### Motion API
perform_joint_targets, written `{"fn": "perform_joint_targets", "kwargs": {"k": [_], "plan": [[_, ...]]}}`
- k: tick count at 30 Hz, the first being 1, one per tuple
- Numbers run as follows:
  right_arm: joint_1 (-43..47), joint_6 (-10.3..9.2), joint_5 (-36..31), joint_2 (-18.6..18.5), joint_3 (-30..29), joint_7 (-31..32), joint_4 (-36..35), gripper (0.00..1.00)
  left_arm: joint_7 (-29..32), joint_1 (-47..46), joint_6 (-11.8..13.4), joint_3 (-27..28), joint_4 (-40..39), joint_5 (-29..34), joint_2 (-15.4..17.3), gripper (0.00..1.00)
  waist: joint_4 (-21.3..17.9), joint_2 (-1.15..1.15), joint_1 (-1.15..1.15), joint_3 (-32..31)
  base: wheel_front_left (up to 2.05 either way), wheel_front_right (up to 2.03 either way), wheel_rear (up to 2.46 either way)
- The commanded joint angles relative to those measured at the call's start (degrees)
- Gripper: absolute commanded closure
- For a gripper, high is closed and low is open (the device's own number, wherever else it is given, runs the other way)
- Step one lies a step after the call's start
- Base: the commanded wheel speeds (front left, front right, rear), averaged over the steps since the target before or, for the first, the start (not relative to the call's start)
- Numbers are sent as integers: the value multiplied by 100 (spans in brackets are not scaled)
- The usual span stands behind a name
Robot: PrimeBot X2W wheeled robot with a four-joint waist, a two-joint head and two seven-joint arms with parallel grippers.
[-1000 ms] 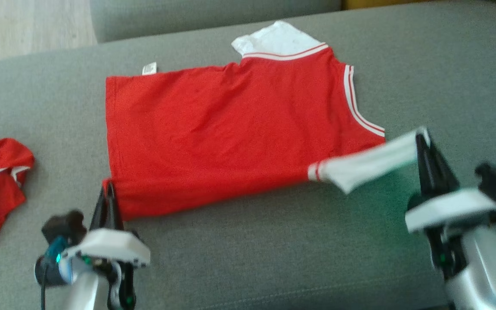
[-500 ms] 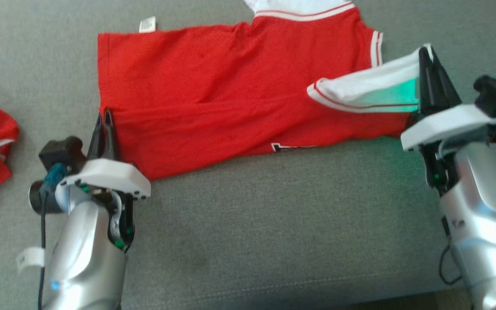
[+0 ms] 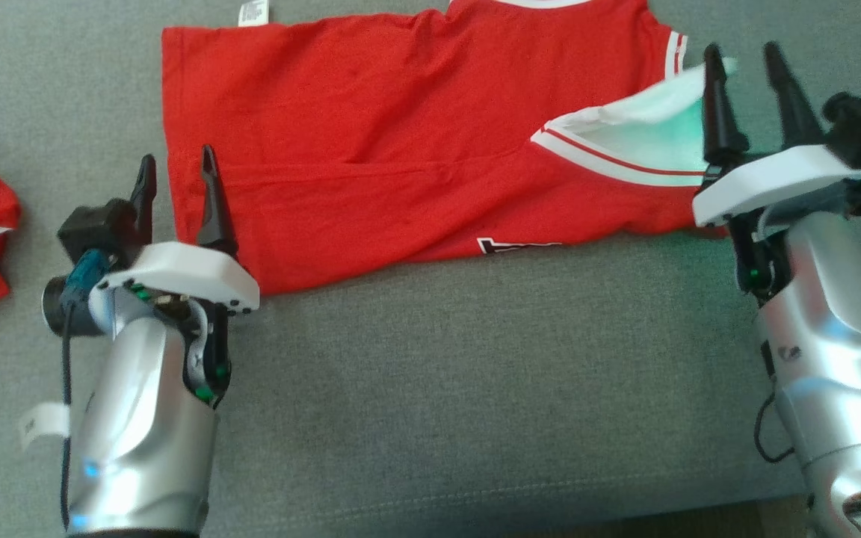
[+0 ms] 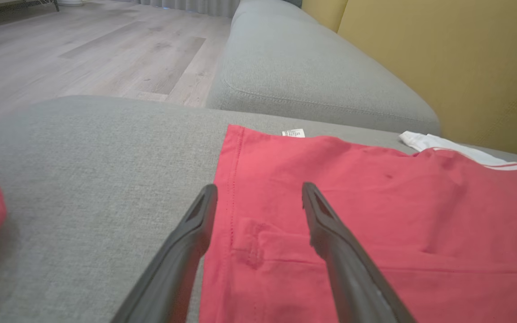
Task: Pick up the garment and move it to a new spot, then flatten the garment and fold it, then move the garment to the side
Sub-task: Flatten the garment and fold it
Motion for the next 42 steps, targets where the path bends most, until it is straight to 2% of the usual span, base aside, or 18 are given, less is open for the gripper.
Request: {"fn": "perform_joint_targets", "kwargs": {"k": [1, 6, 14, 30, 31, 33, 37, 42], "plan": [[133, -5, -62, 48, -10, -63, -331, 0, -35, 136, 72, 181, -315, -104, 116, 0, 9, 0, 0, -73, 0, 0, 0], [761, -5, -42, 126, -146, -63, -699, 0, -35, 644, 120, 7, -636, -247, 116, 0, 16, 0, 0, -256, 0, 0, 0], [1379, -5, -34, 240, -123, -64, -549, 0, -35, 1139, 218, -301, -776, -459, 116, 0, -55, 0, 0, -360, 0, 0, 0], [1103, -5, -561, 387, -325, -64, 467, 2, -35, 1032, 263, -455, -267, -420, 116, 0, 2, 0, 0, -217, 0, 0, 0], [1081, -5, -572, 395, -319, -64, 525, 25, -35, 1023, 269, -454, -207, -434, 116, 0, 5, 0, 0, -216, 0, 0, 0], [1043, -5, -599, 403, -287, -64, 596, 100, -35, 989, 265, -453, -120, -449, 116, 0, 13, 0, 0, -207, 0, 0, 0], [984, -5, -598, 407, -255, -64, 662, 100, -35, 930, 308, -398, 38, -441, 116, 0, 13, 0, 0, -186, 0, 0, 0], [945, -5, -565, 404, -202, -64, 629, 100, -35, 822, 233, -410, 505, -585, 116, 0, -26, 0, 0, -156, 0, 0, 0]]}}
